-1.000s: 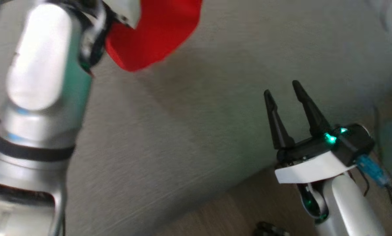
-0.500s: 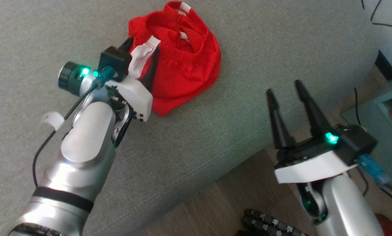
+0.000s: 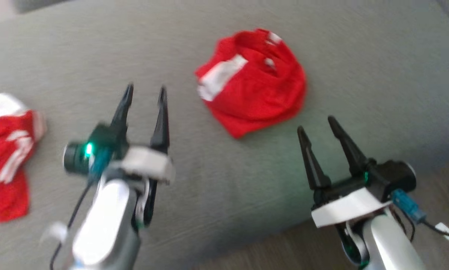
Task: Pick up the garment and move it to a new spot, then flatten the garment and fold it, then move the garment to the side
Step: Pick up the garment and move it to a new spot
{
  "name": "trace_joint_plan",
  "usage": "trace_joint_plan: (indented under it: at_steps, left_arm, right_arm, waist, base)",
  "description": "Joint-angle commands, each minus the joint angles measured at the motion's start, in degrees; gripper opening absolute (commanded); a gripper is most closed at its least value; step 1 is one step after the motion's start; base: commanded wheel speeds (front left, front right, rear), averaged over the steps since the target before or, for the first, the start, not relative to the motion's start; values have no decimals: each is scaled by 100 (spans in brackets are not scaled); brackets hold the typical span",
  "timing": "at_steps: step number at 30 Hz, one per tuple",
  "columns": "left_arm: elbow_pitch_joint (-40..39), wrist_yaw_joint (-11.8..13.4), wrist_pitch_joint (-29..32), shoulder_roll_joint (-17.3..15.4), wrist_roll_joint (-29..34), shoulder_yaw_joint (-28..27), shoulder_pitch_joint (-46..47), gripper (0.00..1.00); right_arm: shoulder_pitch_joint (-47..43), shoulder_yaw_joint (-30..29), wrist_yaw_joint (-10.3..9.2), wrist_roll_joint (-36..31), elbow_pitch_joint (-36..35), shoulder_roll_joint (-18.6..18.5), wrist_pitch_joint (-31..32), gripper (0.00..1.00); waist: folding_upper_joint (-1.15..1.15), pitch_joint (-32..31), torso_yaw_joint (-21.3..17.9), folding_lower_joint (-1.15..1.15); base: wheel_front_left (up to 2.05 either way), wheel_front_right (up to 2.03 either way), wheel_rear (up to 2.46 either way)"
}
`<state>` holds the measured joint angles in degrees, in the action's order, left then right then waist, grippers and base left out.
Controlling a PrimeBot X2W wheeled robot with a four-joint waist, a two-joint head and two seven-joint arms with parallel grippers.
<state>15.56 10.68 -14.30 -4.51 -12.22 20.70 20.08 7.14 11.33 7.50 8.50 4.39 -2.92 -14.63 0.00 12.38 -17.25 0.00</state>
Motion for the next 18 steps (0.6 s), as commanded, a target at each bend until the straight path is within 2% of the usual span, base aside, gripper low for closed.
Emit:
trace_joint_plan:
  at_steps: [1, 9, 14, 18]
  left_arm:
    - [-319, 52, -68, 5, 50, -259, 52, 100]
    - [-1400, 108, -69, 58, 255, -844, -1524, 100]
    - [-1740, 113, -69, 100, 504, -1040, -2318, 100]
    - [-1947, 97, -69, 141, 471, -1107, -2867, 100]
  right_arm:
    - [-7, 91, -1, -49, -135, 4, -37, 100]
    - [-337, -157, -1, -197, 39, 4, -37, 100]
    - [-638, -317, -1, -307, 110, 4, -37, 100]
    - [-903, -462, -1, -317, 170, 4, -37, 100]
  waist:
    - [0, -540, 636, 0]
    - [0, -1061, 1325, 0]
    - [0, -1326, 1483, 0]
    - [0, -1493, 1492, 0]
  base:
    - [0, 0, 0]
    - [0, 0, 0]
    - [0, 0, 0]
    - [0, 0, 0]
